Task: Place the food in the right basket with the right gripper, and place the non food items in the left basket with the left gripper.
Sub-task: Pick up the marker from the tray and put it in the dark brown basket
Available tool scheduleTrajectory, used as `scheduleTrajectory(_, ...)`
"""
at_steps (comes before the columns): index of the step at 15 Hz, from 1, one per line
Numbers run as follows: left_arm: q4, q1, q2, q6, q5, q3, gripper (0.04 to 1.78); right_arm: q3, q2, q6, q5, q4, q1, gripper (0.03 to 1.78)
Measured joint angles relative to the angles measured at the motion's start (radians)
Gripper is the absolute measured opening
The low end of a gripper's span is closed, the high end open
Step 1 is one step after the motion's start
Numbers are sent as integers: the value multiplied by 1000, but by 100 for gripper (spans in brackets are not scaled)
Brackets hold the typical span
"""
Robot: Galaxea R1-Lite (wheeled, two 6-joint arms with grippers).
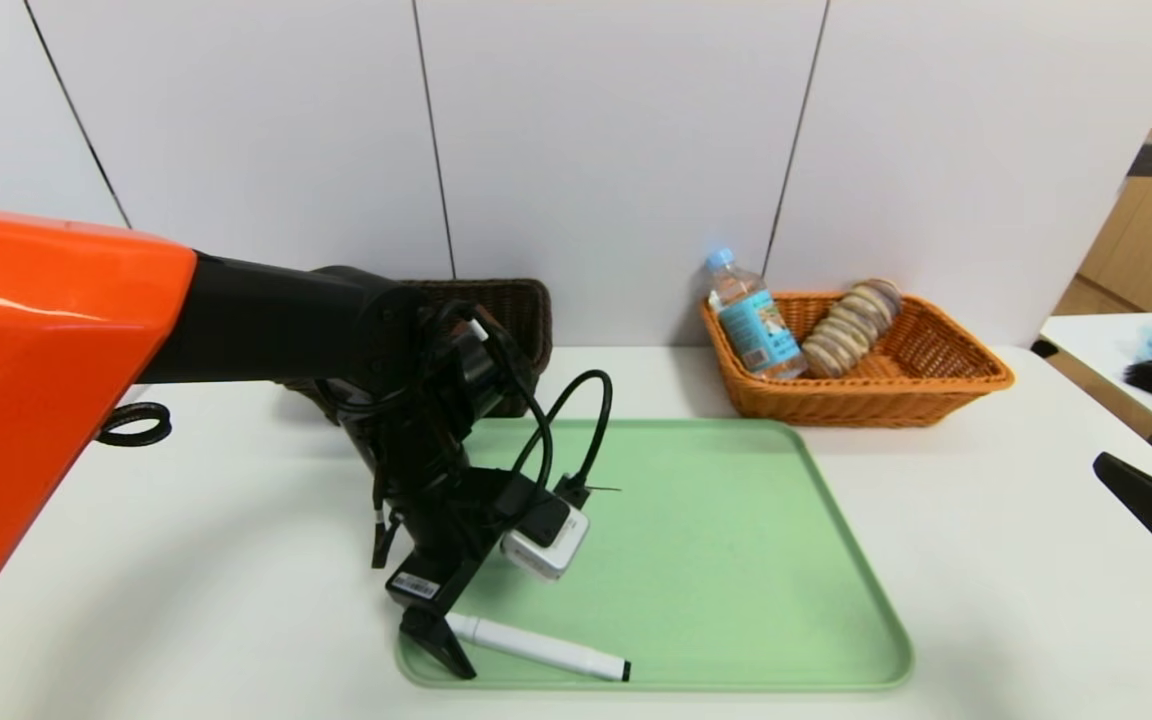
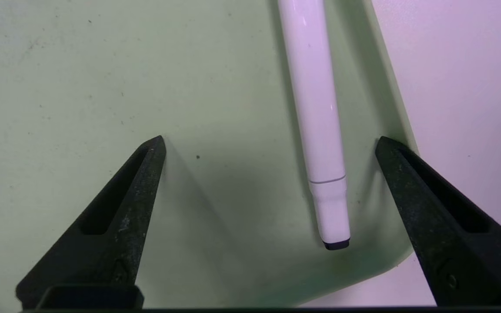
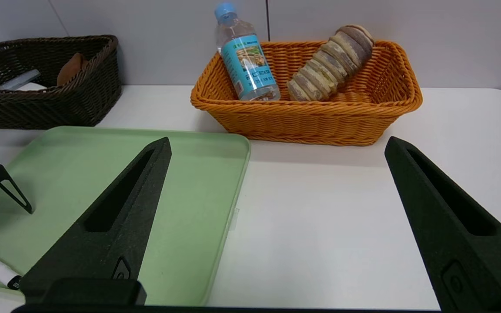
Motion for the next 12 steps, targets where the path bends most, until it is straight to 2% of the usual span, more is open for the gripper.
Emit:
scheduleTrajectory(1, 0, 1, 1, 1, -3, 0, 149, -2, 0, 0, 0, -2, 0, 169)
scheduleTrajectory(3, 0, 3, 2, 3, -3, 2, 120, -2, 0, -1, 0, 0, 0, 169)
scheduleTrajectory(7, 1, 7, 2, 3, -2, 5, 77, -3, 0, 0, 3, 1, 1, 169)
scheduleTrajectory(8, 2, 7, 2, 3, -1, 5, 53, -2, 0, 0, 3, 2, 1, 169)
scheduleTrajectory(9, 3, 8, 1, 2, -1, 5, 16, 1, -1, -1, 3, 2, 1, 169)
scheduleTrajectory(12, 3, 9, 1, 3, -1, 4, 16, 3, -2, 0, 3, 1, 1, 169)
